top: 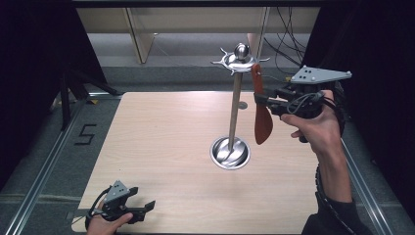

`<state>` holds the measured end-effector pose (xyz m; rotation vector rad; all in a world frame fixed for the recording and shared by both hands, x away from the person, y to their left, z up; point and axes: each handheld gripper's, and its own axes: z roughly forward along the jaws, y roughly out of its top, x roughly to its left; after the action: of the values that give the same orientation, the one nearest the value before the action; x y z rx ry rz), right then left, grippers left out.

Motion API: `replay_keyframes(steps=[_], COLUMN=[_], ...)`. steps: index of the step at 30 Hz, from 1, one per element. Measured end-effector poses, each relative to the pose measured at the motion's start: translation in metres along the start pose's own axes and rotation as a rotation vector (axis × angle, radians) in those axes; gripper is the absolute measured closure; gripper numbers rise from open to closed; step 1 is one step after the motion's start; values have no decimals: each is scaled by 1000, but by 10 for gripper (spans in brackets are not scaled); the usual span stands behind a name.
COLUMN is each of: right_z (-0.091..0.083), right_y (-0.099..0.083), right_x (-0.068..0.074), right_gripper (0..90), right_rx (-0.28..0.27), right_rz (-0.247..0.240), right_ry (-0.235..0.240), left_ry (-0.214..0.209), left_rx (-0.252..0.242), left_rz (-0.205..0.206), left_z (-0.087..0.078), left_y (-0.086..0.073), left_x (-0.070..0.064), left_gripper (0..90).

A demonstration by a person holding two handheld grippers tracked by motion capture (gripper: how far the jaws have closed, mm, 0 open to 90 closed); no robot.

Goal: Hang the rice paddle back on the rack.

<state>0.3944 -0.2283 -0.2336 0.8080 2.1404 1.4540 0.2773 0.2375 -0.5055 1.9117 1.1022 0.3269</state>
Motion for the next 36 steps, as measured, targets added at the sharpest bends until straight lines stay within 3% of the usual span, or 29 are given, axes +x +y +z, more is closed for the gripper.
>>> replay_keyframes(steps=[5, 6, 7, 10, 16, 20, 23, 24, 27, 30, 33, 36], right_z=[2, 3, 3, 4, 3, 4, 4, 4, 4, 3, 3, 3], right_y=[-2, -2, -3, -4, -6, -7, -7, -8, -8, -10, -11, -13], right_x=[-2, -1, -2, -1, -3, -2, -4, -2, -5, -4, -7, -8], right_gripper=[667, 667, 667, 667, 667, 667, 664, 663, 660, 634, 612, 567], right_rx=[3, 6, 0, -1, -6, -7, -12, -10, -20, -23, -26, -28], right_rz=[-1, 17, -4, 18, 3, 32, 18, 40, 16, 48, 32, 58], right_ry=[1, 7, 7, 10, 9, 20, 28, 27, 25, 28, 26, 34], left_ry=[-1, -1, -1, -1, -2, -2, -3, -2, -2, -2, -2, -2], left_rx=[0, 0, 0, 0, 0, 0, 1, 0, 0, 2, 2, 2], left_rz=[-6, -6, -6, -5, -5, -5, -5, -5, -5, -4, -5, -4], left_z=[1, 1, 1, 1, 1, 1, 1, 1, 1, 1, 1, 1], left_y=[0, 0, 0, 0, 0, 0, 0, 0, 0, 0, 0, 0], left_x=[0, 0, 0, 0, 0, 0, 0, 0, 0, 0, 0, 0], left_gripper=[148, 148, 148, 148, 148, 148, 148, 148, 148, 148, 148, 148])
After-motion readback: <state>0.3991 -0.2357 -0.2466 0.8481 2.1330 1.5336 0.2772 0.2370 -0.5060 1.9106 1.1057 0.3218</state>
